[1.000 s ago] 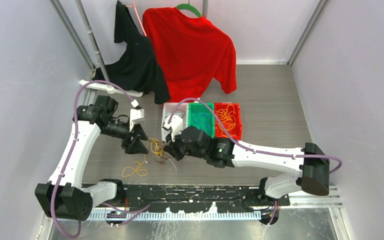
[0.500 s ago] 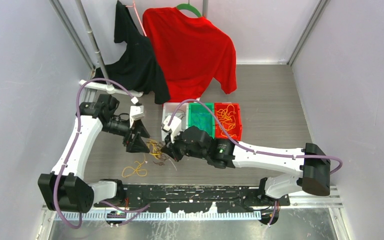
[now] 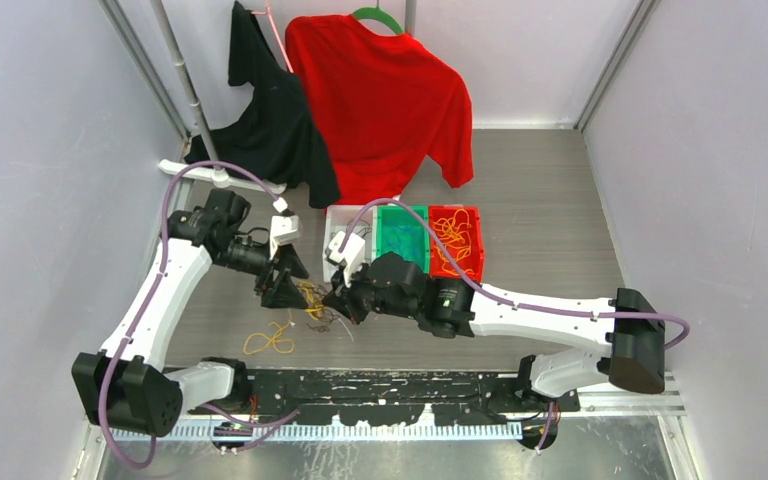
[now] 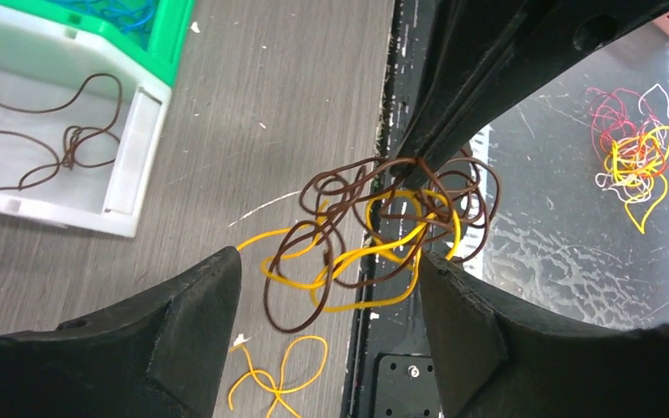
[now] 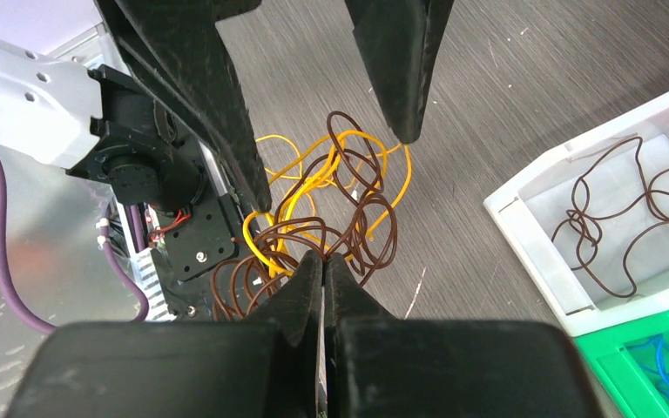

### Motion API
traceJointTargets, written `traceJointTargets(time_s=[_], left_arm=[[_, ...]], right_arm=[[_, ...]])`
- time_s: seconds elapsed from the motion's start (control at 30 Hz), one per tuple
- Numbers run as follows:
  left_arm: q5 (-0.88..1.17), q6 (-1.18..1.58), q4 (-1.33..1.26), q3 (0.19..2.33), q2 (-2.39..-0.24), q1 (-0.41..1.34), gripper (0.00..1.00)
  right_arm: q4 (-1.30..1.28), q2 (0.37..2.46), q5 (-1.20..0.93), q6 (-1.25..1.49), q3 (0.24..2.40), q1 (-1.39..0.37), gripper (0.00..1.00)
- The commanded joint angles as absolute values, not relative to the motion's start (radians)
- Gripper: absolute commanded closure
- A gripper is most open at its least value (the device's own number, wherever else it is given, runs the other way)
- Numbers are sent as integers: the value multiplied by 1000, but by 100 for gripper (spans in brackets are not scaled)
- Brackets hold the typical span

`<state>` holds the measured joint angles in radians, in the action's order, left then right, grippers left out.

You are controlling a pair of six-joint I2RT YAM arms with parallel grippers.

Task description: Untangle the cables

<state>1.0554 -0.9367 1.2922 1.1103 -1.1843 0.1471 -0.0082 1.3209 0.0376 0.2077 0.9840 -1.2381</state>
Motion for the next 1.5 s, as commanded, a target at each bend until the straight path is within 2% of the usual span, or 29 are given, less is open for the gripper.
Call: traceJointTargets(time_s=[0.0, 0.03, 0.1, 0.2, 0.27, 0.37, 0.53, 0.73, 0.97, 1.2, 1.3, 1.47], left_arm=[[1086, -892, 1248, 1101, -1166, 179, 30], [1080, -893, 1249, 1101, -1172, 188, 34], [1061, -876, 1233, 1096, -1179, 191, 53], [1004, -848, 1206, 1093, -1166, 191, 85], [933, -815, 1172, 1089, -1137, 192, 99], [783, -789, 1109, 1081, -1078, 192, 100], [647, -817, 1102, 1111, -1036, 191, 100], [436, -927, 1116, 1132, -1013, 192, 100], [141, -1090, 966, 1008, -965, 177, 100], [146, -1124, 975, 992, -966, 149, 100], [222, -1127, 1085, 1031, -984, 148, 88], [186, -1174, 1100, 1000, -972, 134, 85]], right_arm=[[77, 1323, 32, 199, 1038, -1246, 99], [78, 1324, 40, 199, 1040, -1246, 99], [80, 1318, 57, 201, 1037, -1245, 99], [68, 1298, 106, 201, 1020, -1245, 99], [49, 1276, 147, 200, 1001, -1245, 99], [20, 1225, 218, 198, 951, -1245, 99], [-16, 1187, 289, 212, 885, -1244, 99], [-48, 1140, 390, 232, 838, -1238, 99], [-91, 1015, 445, 237, 809, -1208, 99], [-140, 941, 452, 242, 804, -1156, 99], [-142, 936, 427, 254, 811, -1140, 99], [-158, 921, 440, 248, 863, -1104, 99]])
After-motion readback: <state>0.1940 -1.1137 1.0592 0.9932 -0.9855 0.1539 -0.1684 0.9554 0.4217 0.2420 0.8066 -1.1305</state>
